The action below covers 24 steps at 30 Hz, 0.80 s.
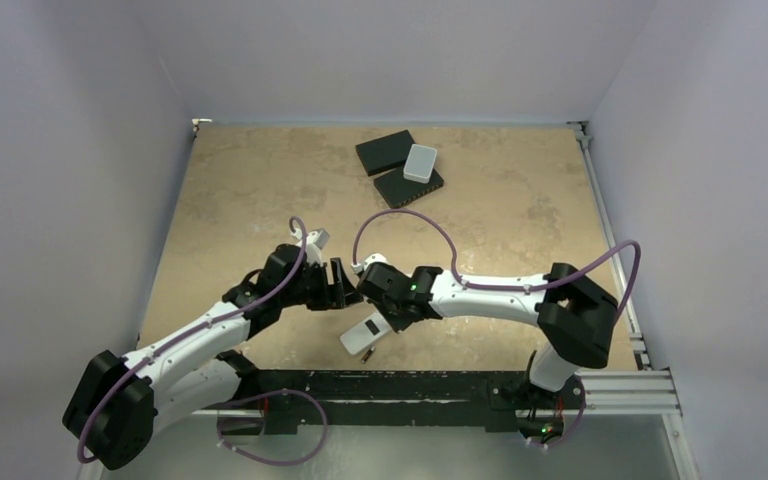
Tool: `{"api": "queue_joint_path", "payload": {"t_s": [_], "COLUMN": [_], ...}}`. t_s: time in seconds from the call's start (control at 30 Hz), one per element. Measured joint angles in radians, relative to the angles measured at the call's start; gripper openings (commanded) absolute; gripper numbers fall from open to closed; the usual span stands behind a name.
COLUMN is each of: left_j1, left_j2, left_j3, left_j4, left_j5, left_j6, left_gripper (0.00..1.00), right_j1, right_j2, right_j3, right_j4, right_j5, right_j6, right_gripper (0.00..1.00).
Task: Load the batteries into the remote control
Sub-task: Load the battery into the remote control.
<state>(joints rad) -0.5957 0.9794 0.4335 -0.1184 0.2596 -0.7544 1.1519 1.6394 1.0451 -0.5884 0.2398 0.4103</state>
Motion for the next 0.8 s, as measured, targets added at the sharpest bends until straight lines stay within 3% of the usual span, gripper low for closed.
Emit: {"api": "queue_joint_path", "payload": {"t_s": [0.8], "left_j1": [0.0], "left_j2": [0.01], "left_j3": [-0.006], "left_j4": [0.002], "left_j5": [0.011], "left_j6": [0.014], "left_gripper": [0.64], "right_j1": [-0.001], "right_j2": [0.011], "right_j3": [0.0], "right_j4": [-0.004], "right_j5": [-0.023], "right_j6": [0.008], "right_gripper": [0.14]}}
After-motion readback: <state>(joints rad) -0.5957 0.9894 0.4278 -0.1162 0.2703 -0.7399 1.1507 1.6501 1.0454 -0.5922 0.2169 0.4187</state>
